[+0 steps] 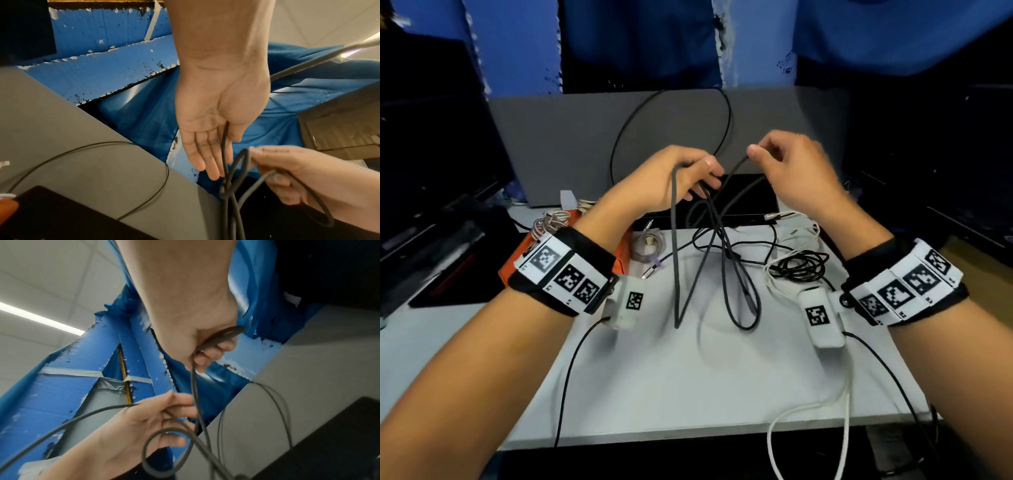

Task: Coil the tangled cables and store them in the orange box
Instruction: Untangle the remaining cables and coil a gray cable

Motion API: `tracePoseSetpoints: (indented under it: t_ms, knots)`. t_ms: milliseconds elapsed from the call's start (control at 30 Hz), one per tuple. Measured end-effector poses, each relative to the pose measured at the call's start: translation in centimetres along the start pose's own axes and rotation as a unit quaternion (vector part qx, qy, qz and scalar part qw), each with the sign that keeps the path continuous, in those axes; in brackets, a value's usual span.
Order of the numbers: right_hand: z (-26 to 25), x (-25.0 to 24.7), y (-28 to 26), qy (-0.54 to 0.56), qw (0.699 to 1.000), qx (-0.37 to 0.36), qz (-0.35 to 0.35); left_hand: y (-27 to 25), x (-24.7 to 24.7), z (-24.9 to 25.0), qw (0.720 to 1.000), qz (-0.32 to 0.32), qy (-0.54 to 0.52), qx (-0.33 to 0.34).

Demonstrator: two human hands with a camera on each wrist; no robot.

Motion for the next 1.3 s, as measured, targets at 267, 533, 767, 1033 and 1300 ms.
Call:
tracePoseSetpoints:
  t_ms: [267, 533, 767, 1033, 1300]
  knots:
    - [-3.6, 2.0, -3.8, 0.193, 0.962, 0.094, -0.168, 0.0, -1.2, 1.0, 0.989, 0.144, -0.019, 0.007]
    - [-5.9, 0.9, -4.7, 0.353, 0.917, 0.052, -0.178, -0.7, -3.1, -0.1, 0.983, 0.173, -0.021, -0.061]
    - [1.2, -6.0, -3.2, 0.254, 0.961, 0.071, 0.077, -6.6, -2.0, -2.4, 0.974, 0.044, -0.213, -0.059]
    - [-1.3, -1.6, -5.3, -0.185, 0.983, -0.01, -0.003, -9.5, 0.7, -2.6, 0.956, 0.019, -0.279, -0.088]
    - [-7.3, 3.1, -8.0, 0.076, 0.988, -0.121, -0.056, -10.8, 0.5, 0.5, 0.946, 0.013, -0.316, -0.073]
Point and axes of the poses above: each hand's wrist, its own y-axis towards the middle knuckle, its own x-axis out of the palm, z = x × y, the point moved 4 cm from there along y, towards the middle knuckle, and after that the axes turned 12 degrees about y, right-handed, at the moved point
